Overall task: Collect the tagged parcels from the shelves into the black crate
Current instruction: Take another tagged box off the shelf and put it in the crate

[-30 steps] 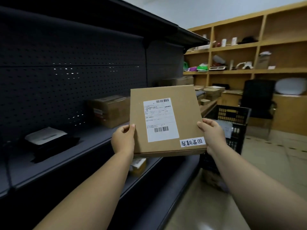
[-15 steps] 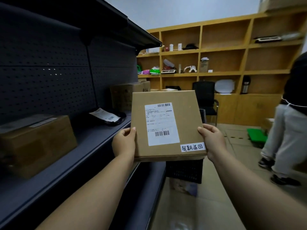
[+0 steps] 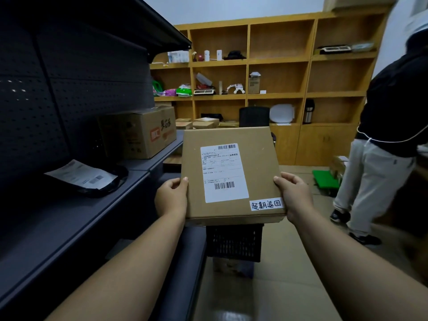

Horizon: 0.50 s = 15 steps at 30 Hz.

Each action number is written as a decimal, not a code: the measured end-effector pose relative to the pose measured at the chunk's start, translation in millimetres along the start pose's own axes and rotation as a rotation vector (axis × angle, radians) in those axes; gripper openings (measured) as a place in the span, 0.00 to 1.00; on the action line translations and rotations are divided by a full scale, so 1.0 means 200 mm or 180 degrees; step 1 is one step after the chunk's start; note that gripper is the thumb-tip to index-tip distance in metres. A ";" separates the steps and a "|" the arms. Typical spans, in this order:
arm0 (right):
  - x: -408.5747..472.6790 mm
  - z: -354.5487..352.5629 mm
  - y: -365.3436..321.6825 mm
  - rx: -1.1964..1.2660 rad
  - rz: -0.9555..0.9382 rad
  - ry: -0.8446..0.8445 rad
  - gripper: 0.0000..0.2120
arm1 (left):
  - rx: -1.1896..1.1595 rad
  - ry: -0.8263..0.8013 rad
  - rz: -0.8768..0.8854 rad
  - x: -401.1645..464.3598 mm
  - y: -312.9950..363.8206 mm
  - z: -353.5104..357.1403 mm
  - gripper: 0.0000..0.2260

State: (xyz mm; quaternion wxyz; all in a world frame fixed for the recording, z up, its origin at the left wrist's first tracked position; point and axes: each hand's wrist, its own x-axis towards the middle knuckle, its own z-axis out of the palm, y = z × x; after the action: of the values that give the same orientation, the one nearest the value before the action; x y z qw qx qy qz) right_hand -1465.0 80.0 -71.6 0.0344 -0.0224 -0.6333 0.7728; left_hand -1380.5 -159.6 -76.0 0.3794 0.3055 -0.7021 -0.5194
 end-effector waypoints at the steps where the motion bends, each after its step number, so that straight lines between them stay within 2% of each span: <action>1: 0.07 0.02 0.01 -0.0017 0.0005 0.0000 0.11 | -0.0001 -0.0006 -0.0006 0.05 -0.01 0.06 0.10; 15: 1.27 0.27 0.03 -0.0258 -0.0028 -0.0030 0.16 | -0.0016 -0.0096 -0.0033 0.86 0.01 1.03 0.12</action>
State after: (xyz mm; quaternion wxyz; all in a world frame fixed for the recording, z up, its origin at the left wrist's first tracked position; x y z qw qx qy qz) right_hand -1723.5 46.3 -63.6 0.0338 -0.0174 -0.6644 0.7464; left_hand -1646.0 -197.2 -72.4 0.3668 0.3003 -0.7049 -0.5277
